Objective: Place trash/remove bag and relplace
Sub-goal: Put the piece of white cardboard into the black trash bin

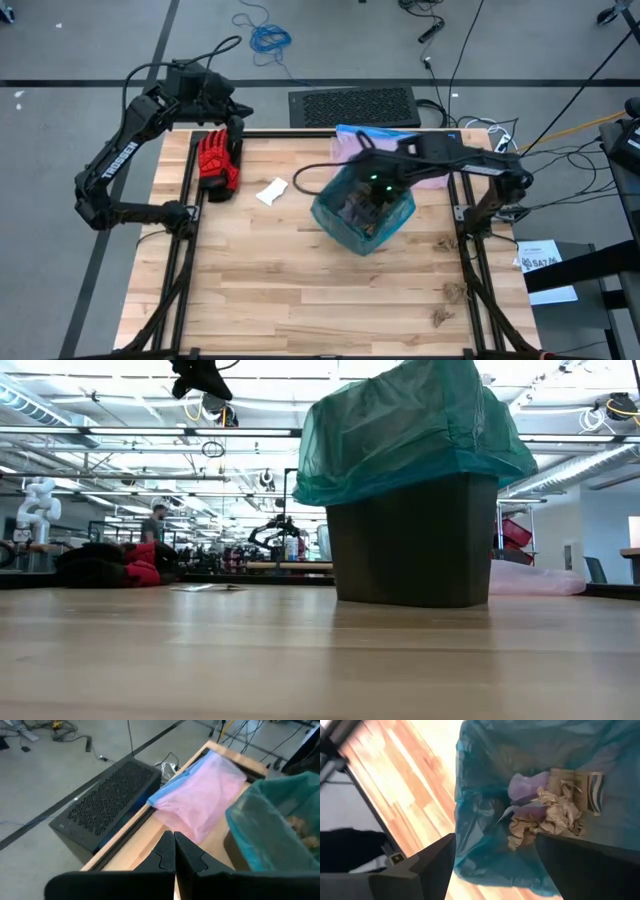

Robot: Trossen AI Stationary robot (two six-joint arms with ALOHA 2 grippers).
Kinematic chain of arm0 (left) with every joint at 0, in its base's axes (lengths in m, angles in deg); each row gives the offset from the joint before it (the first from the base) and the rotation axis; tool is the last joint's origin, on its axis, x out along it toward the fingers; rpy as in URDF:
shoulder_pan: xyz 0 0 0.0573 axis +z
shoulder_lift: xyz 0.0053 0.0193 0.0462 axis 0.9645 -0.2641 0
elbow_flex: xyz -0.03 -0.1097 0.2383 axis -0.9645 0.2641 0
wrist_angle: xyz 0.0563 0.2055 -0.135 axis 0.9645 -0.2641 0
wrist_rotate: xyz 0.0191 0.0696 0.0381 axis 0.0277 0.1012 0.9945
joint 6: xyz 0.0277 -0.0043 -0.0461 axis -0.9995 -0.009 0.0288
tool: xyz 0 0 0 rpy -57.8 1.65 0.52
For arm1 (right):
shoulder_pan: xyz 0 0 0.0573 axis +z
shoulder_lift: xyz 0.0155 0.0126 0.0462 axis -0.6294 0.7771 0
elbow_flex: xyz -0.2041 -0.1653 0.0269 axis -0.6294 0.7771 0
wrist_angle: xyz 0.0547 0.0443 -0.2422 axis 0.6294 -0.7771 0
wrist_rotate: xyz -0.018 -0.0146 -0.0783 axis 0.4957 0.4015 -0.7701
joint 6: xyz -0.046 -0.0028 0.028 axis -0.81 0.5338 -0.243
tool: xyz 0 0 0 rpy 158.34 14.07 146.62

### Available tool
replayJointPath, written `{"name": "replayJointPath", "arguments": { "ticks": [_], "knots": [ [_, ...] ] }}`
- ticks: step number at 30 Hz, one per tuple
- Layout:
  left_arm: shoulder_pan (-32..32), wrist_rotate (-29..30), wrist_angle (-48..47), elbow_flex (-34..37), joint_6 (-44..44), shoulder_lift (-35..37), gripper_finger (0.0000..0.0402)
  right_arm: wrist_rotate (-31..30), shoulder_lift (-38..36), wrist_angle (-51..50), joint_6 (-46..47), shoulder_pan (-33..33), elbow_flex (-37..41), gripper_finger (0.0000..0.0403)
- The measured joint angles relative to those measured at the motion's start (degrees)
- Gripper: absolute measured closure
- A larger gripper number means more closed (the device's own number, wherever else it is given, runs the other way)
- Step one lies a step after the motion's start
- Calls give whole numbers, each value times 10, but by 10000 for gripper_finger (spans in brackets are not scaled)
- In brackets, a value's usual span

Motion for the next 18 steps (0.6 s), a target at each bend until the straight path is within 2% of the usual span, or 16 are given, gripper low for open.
{"name": "replayJointPath", "arguments": {
  "ticks": [4, 8, 14, 18],
  "knots": [
    [0, -14, -123, 0, -32, -41, 398, -6, -27, 14, 26, 0, 0, 135],
    [-23, 17, -209, 27, -49, -99, 370, -25, -60, 33, 42, 0, 0, 135],
    [-32, 16, -213, 97, -44, -128, 295, -60, -89, 53, 50, 0, 0, 135],
    [-73, 24, -185, 138, -32, -143, 240, -65, -98, 60, 40, 0, 0, 135]
  ]
}}
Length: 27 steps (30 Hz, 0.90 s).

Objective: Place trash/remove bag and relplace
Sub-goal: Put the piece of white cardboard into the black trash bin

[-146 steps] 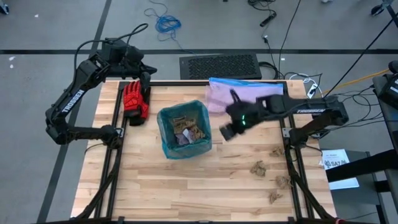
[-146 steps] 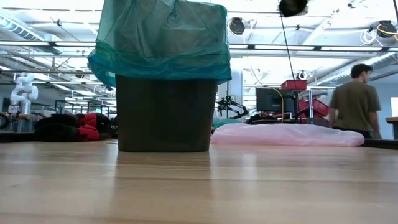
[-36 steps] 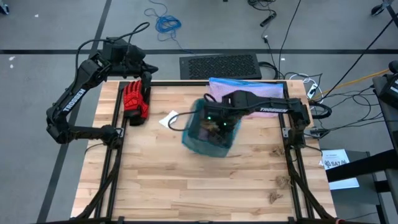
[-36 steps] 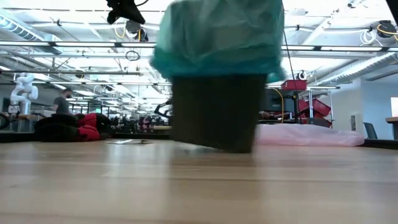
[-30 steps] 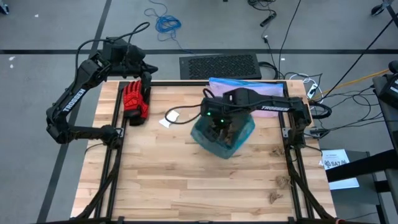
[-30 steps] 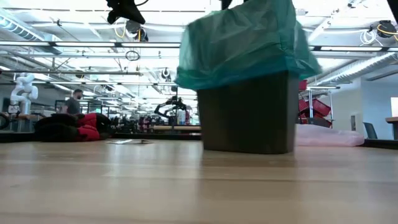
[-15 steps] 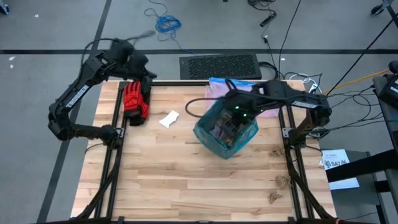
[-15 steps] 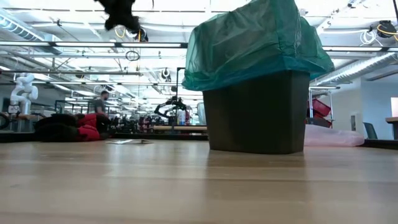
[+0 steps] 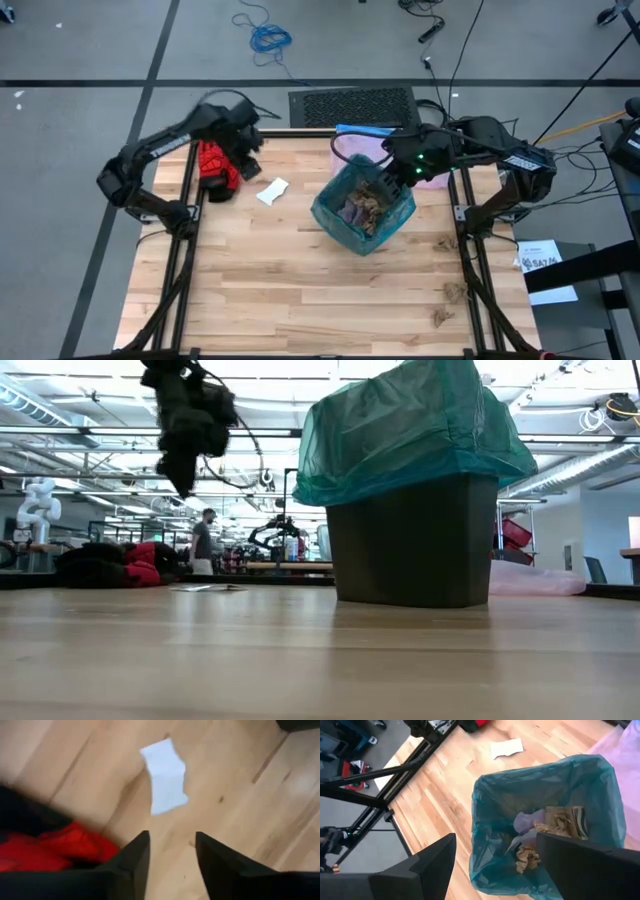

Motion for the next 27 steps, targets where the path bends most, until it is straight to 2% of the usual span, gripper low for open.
{"name": "replayJointPath", "arguments": {
  "ticks": [4, 7, 11, 18, 23, 27],
  "knots": [
    [-44, 67, 56, 27, 41, -19, 200, 2, -2, -1, -28, -2, 0, 135],
    [-78, 83, 95, 33, 63, -36, 182, 5, -5, -6, -50, -2, 0, 135],
    [-135, 113, 126, 34, 91, -80, 176, 6, -12, -6, -79, -2, 0, 135],
    [-205, 225, 140, 34, 128, -186, 175, 6, -40, -12, -106, -2, 0, 135],
    [-224, 230, 164, 34, 148, -252, 175, 5, -64, -13, -106, -2, 0, 135],
    [-238, 227, 167, 31, 161, -275, 175, 2, -78, -13, -107, -2, 0, 135]
  ]
}}
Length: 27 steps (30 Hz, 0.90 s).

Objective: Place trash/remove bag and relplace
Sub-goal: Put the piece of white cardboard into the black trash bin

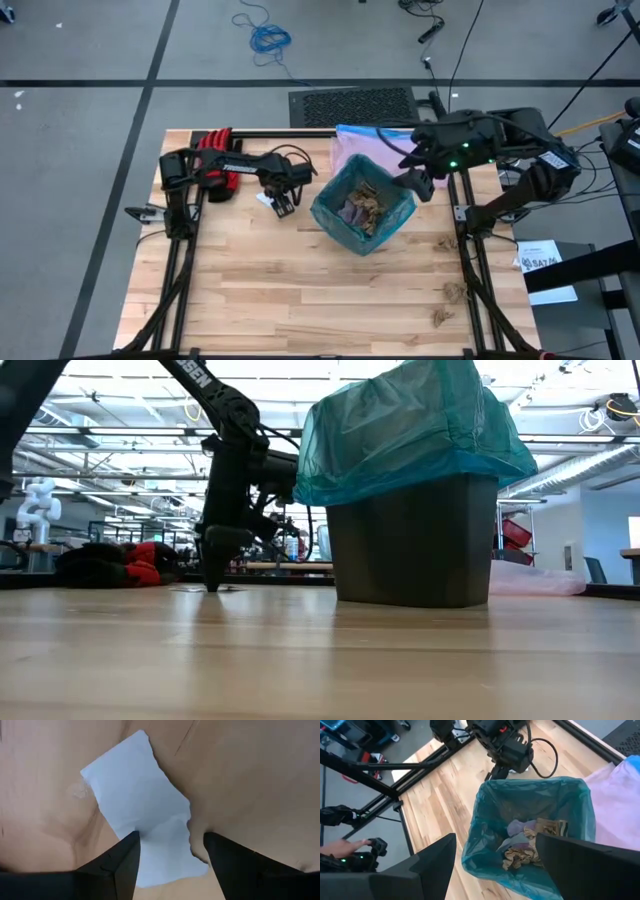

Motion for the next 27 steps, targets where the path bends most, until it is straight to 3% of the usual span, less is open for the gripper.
{"name": "replayJointPath", "arguments": {
  "ticks": [12, 15, 19, 23, 27],
  "knots": [
    [-8, 40, 7, -10, -10, -7, 176, -2, -7, 0, -33, 0, 0, 136],
    [-9, 44, 11, -10, -26, -7, 193, -2, -7, 0, -42, -1, 0, 136],
    [-1, 38, 33, -10, -54, -7, 258, -2, -7, 1, -50, -2, 0, 136],
    [14, 20, 64, -10, -76, -7, 369, -2, -7, 5, -60, -2, 0, 136],
    [28, 5, 67, -10, -81, -1, 397, -2, -7, 7, -63, -2, 0, 136]
  ]
}}
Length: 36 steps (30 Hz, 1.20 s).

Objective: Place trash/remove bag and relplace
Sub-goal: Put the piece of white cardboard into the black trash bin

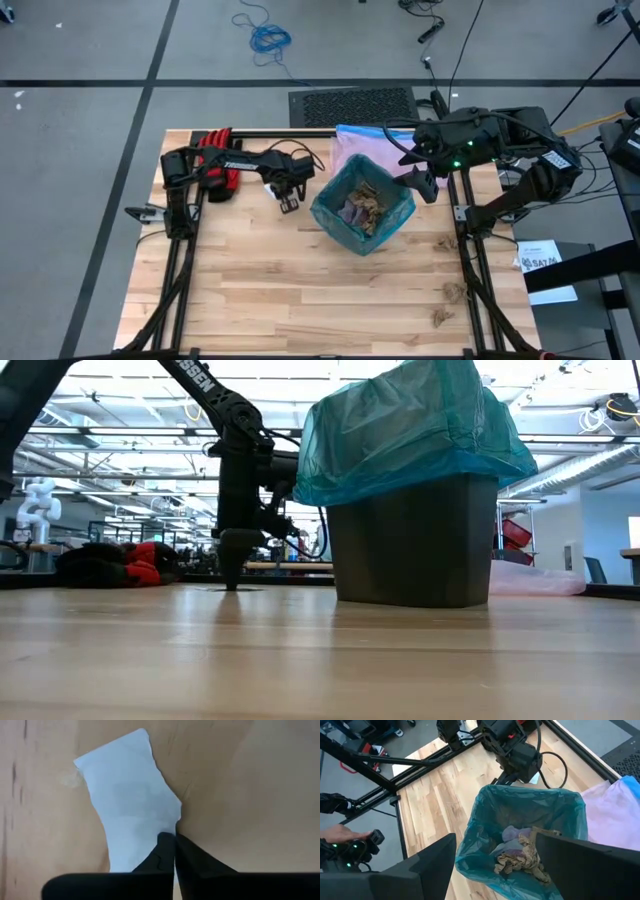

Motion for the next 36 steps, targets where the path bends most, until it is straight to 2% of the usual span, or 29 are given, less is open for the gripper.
{"name": "replayJointPath", "arguments": {
  "ticks": [4, 14, 23, 25, 27, 29, 31, 36],
  "knots": [
    [8, 9, -11, 1, -3, 27, 400, 0, 0, 0, -4, 0, 0, 136],
    [22, 5, -71, -1, -2, 155, 401, 0, 0, 7, -12, 0, 0, 136],
    [26, -18, -78, -2, 57, 276, 401, 0, 0, 11, -14, 0, 0, 136],
    [27, -34, -77, -2, 56, 281, 401, -1, 0, 13, -14, 0, 0, 136],
    [27, -75, -78, -2, 42, 276, 397, -3, 0, 17, -14, 0, 0, 136],
    [20, -96, -79, -2, 38, 258, 382, -3, 0, 27, -14, 0, 0, 136],
    [10, -88, -89, 1, 22, 232, 358, -3, 0, 37, -14, 0, 0, 136],
    [-12, -16, -82, 19, -3, 159, 286, -3, 0, 55, -14, 0, 0, 136]
  ]
}}
